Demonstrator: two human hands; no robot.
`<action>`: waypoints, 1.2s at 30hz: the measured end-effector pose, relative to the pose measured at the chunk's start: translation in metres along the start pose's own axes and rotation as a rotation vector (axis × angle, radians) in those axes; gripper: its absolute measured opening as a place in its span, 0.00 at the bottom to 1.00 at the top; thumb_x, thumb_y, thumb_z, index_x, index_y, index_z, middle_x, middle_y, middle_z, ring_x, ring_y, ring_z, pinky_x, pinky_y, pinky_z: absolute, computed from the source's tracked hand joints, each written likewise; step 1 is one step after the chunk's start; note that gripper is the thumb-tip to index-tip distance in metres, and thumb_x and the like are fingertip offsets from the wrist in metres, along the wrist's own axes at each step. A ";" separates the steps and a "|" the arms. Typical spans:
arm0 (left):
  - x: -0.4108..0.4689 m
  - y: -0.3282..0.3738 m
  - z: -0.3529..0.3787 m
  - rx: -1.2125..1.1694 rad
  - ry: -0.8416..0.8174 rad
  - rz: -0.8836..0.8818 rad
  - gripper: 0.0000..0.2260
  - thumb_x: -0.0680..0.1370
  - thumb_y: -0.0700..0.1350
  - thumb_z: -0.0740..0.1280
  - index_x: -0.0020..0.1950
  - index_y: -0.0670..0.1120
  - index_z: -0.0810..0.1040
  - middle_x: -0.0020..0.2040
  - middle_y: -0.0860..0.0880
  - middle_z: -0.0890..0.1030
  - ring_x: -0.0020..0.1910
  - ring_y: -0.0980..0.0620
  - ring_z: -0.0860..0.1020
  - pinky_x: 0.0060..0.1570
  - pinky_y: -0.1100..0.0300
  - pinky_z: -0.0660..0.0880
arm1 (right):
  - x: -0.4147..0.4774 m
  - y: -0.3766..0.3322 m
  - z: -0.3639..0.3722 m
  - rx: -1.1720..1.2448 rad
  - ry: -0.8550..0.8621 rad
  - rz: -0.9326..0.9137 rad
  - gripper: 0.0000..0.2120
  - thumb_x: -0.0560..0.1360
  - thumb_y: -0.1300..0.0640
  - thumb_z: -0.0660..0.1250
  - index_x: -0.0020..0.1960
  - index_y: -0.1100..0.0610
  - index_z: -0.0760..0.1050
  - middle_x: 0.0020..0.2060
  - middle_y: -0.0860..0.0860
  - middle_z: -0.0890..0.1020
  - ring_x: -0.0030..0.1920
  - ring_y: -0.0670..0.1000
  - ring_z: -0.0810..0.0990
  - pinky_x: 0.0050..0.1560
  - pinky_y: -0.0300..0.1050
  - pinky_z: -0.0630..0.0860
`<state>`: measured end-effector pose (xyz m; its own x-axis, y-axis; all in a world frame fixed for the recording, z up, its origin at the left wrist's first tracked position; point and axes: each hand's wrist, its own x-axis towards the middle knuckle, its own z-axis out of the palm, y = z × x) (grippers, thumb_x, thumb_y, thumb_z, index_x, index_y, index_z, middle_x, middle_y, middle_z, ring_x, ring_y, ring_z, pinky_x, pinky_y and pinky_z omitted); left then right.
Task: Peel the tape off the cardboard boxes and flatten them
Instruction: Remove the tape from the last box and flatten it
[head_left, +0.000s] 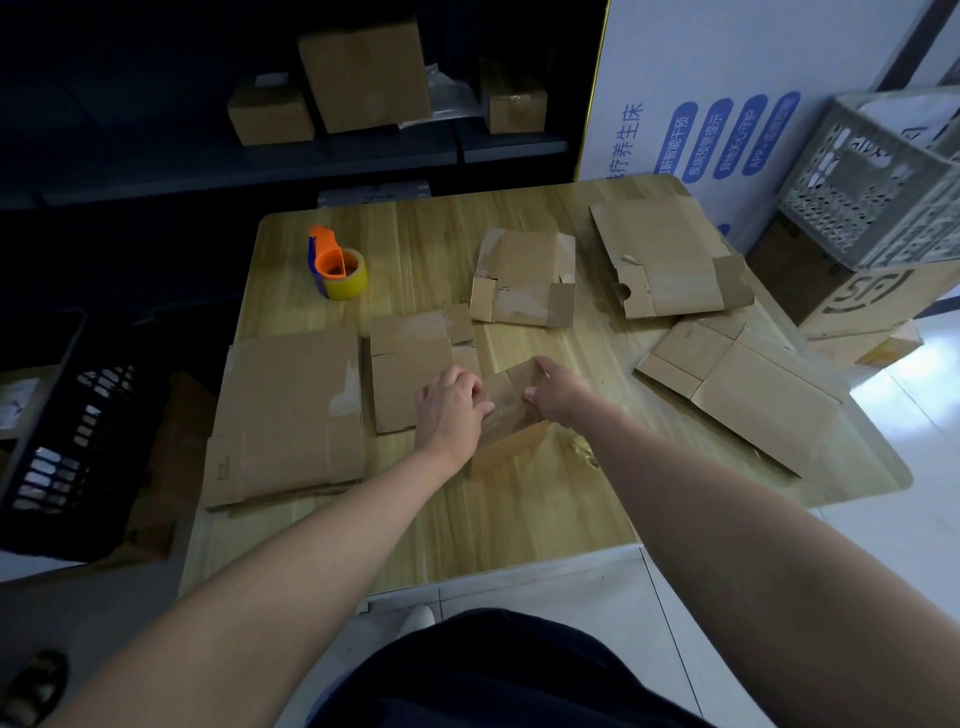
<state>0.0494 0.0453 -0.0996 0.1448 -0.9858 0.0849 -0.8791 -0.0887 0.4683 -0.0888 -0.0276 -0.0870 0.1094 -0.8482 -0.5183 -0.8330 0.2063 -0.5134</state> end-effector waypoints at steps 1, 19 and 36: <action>-0.001 0.000 0.000 0.054 0.019 0.000 0.11 0.77 0.50 0.66 0.55 0.46 0.78 0.55 0.51 0.75 0.56 0.51 0.70 0.59 0.55 0.66 | 0.000 0.000 0.000 0.000 -0.001 -0.002 0.29 0.80 0.55 0.60 0.77 0.49 0.51 0.64 0.59 0.70 0.43 0.52 0.74 0.28 0.38 0.68; 0.001 0.017 -0.003 -0.005 -0.043 -0.099 0.04 0.78 0.39 0.65 0.42 0.43 0.77 0.47 0.47 0.76 0.52 0.50 0.72 0.53 0.59 0.71 | -0.005 0.000 -0.002 -0.012 0.000 -0.027 0.29 0.80 0.56 0.60 0.77 0.51 0.52 0.65 0.58 0.70 0.47 0.53 0.74 0.33 0.40 0.71; 0.010 -0.016 -0.004 -0.110 -0.324 -0.058 0.34 0.66 0.57 0.75 0.69 0.58 0.65 0.68 0.50 0.65 0.67 0.47 0.61 0.65 0.48 0.63 | -0.010 -0.001 -0.023 0.191 -0.051 0.011 0.24 0.80 0.55 0.59 0.75 0.54 0.60 0.61 0.57 0.72 0.52 0.57 0.75 0.51 0.52 0.77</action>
<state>0.0672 0.0379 -0.1025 0.0260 -0.9751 -0.2201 -0.8169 -0.1477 0.5575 -0.1013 -0.0303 -0.0658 0.1319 -0.8205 -0.5562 -0.7167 0.3087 -0.6254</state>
